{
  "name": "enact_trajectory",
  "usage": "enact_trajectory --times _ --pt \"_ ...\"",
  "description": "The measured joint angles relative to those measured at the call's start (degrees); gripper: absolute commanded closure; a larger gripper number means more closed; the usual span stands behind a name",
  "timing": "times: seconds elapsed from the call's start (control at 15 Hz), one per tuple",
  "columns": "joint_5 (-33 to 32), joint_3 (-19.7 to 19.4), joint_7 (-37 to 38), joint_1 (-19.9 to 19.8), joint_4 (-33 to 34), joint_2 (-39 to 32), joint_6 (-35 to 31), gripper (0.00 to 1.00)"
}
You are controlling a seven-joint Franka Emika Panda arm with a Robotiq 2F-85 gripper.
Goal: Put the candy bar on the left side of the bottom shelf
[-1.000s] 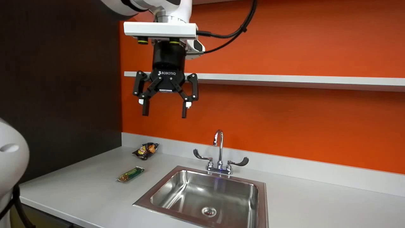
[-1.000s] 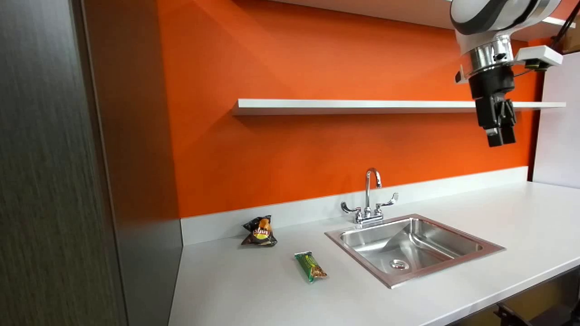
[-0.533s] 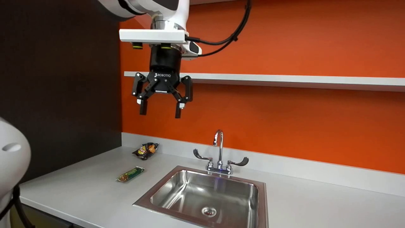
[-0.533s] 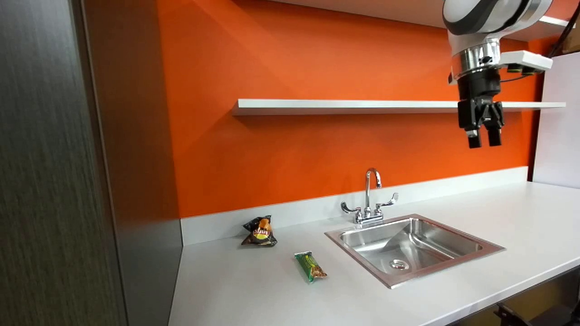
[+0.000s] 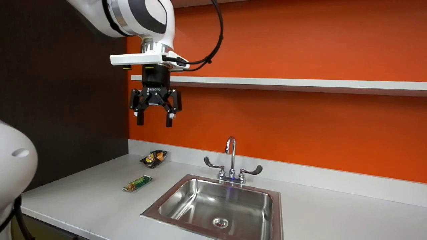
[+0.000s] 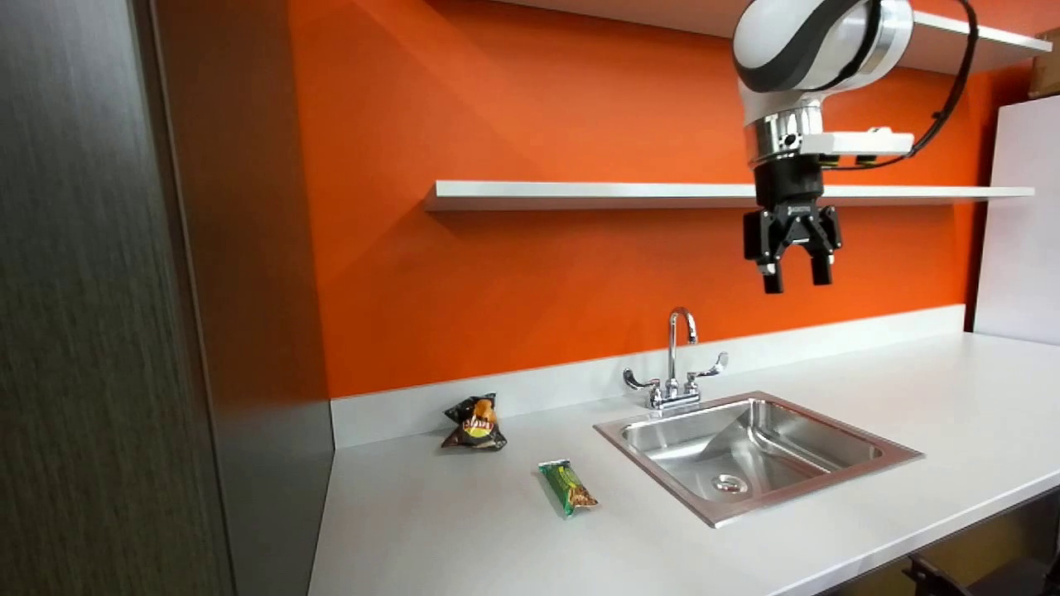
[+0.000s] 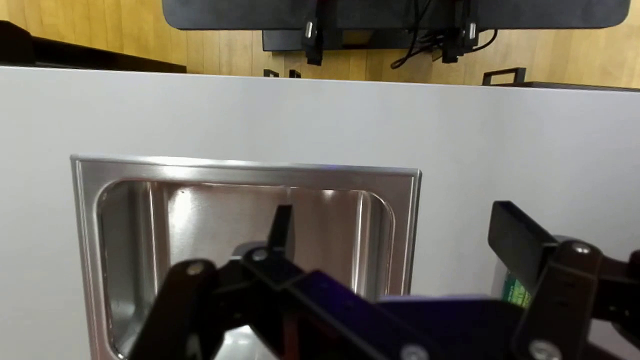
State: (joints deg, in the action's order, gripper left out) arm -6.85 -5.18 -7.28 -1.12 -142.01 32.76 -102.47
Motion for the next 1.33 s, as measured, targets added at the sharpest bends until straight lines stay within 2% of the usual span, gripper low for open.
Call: enact_trajectory --times 0.6,1.07,1.33 --pt "4.1 7.1 7.9 4.6 1.2 -11.1 -10.7 0.00" --pt "5.6 9.5 11.9 5.8 6.0 -24.0 -20.0 0.00" --pt "5.5 9.8 12.4 5.8 8.6 -29.3 -21.5 0.00"
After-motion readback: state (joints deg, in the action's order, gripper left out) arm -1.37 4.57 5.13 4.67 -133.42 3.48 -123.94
